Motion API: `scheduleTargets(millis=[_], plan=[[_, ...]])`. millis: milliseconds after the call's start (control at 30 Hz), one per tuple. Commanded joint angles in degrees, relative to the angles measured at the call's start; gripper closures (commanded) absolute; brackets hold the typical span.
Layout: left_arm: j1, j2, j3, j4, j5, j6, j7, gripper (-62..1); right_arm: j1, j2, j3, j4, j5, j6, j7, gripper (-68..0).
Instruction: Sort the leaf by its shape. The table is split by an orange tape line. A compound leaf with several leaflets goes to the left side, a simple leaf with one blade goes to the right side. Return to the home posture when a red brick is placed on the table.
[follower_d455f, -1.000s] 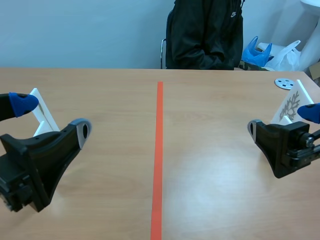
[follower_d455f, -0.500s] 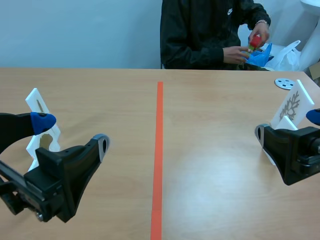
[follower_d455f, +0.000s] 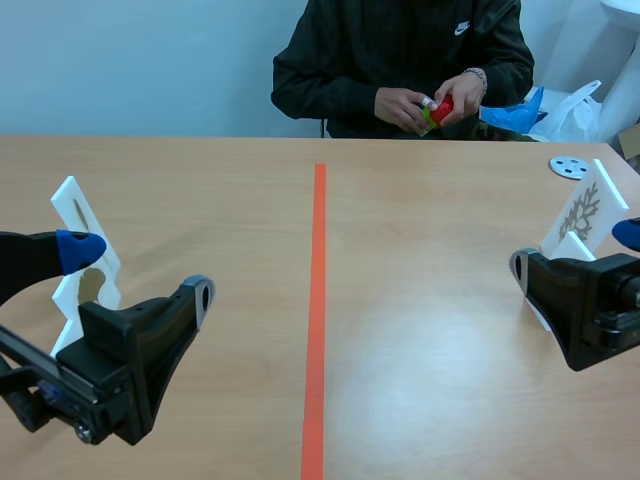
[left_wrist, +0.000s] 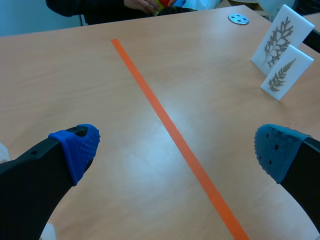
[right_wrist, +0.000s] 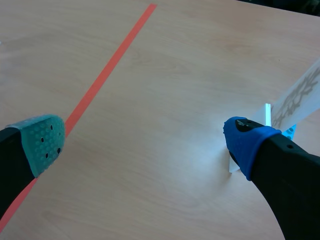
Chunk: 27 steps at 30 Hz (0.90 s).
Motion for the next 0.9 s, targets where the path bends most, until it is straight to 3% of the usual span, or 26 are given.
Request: scheduleTargets(millis=[0, 867], plan=[[-0.2, 0.1, 0.0, -0.4, -0.6, 0.3, -0.7, -62.3, 0.0, 0.5, 0.4, 0.9, 0.7, 0.0, 1.2, -67.9], [-0.2, 0.1, 0.0, -1.0, -0.8, 0.2, -0.9, -62.3, 0.0, 0.5, 0.4, 0.9, 0.7, 0.0, 1.3, -67.9]])
